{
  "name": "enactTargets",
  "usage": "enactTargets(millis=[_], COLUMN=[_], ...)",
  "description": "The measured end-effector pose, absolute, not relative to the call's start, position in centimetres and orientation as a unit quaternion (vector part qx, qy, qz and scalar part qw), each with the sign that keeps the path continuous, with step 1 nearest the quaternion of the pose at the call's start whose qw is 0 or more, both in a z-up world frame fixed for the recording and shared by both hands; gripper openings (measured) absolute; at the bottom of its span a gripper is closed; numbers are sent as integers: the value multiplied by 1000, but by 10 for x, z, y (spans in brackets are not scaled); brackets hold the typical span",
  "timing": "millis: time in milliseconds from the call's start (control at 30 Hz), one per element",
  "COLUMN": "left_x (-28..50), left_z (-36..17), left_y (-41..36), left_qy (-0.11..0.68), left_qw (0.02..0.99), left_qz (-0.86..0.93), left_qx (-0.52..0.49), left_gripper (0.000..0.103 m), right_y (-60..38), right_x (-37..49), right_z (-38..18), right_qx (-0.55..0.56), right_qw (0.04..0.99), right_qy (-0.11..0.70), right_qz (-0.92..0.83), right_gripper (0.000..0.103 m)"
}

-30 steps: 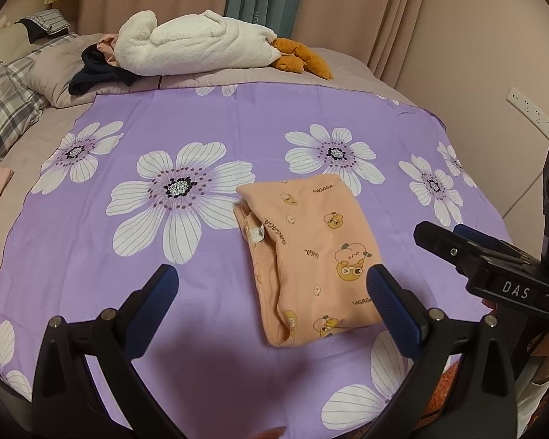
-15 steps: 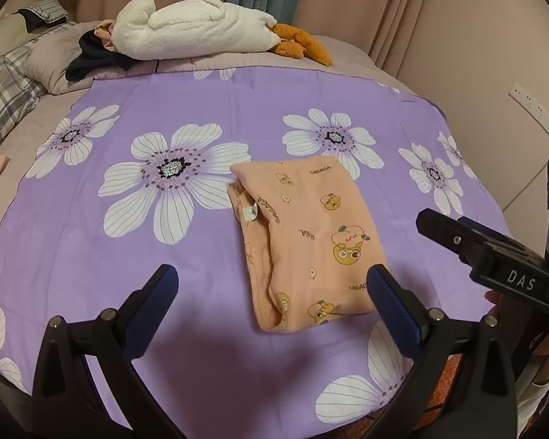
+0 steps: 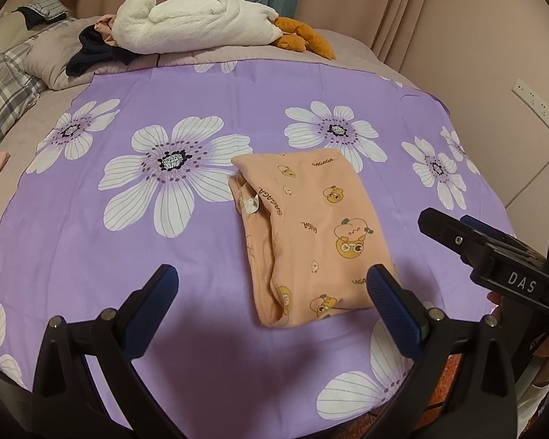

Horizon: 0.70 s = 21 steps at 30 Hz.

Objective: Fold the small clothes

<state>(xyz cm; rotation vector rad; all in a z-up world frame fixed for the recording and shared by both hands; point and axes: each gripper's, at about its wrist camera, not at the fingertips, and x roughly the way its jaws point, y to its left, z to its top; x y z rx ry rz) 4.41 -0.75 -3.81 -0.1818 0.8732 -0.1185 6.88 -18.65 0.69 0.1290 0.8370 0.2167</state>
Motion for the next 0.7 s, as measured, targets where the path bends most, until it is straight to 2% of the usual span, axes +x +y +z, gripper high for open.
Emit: enactTargets(millis=[700], left_x=[43], left_z=[-43], left_y=[-13], left_qy=[439], left_qw=[893], left_qz=[-64], left_qx=[-78], left_gripper=[103], right_y=[-182], right_x=[71], right_z=[4], right_qx=[53], right_qw=[903], right_qy=[414], right_qz=[100], right_gripper=[100])
